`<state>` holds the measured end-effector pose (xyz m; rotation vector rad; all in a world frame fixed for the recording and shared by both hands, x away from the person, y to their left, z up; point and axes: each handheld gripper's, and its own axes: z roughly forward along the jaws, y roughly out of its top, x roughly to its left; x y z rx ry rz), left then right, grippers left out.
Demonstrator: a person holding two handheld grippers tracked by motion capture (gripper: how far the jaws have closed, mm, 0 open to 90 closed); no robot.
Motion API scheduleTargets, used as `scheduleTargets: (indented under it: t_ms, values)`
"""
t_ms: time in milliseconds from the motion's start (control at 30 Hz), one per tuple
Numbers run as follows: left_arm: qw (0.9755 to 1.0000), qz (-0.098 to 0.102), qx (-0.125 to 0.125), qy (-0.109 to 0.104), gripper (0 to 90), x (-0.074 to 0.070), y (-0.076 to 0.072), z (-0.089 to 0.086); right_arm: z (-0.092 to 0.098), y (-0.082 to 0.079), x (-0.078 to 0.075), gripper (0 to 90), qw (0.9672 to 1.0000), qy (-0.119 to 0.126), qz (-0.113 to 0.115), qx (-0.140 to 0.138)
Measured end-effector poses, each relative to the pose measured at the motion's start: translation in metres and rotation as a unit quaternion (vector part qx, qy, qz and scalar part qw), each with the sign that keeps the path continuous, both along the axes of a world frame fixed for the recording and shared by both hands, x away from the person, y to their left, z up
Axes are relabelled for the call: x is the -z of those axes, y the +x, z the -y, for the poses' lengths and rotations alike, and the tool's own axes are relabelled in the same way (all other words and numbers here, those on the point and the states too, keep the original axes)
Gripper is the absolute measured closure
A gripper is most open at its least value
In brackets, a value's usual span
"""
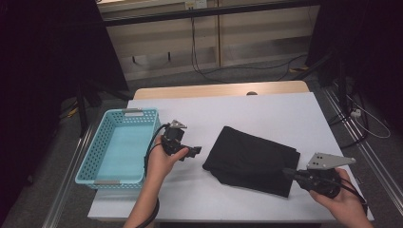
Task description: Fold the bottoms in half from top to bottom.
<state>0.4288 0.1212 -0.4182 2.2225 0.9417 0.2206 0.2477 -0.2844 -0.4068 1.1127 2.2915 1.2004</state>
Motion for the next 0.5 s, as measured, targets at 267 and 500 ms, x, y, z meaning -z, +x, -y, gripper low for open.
scheduleTargets:
  t_ms: [267, 500]
  values:
    - [1.0, -0.001, -0.001, -0.002, 6.4, -0.0004, 0.0002, 0.0009, 0.005, -0.0045, -0.0044, 89.9, 1.0, 0.0, 0.002, -0.001]
    - [1.0, -0.001, 0.0, 0.002, 6.4, 0.0006, 0.0, 0.0033, 0.0094, -0.0021, -0.0061, 65.8, 0.9999, 0.014, 0.002, 0.007]
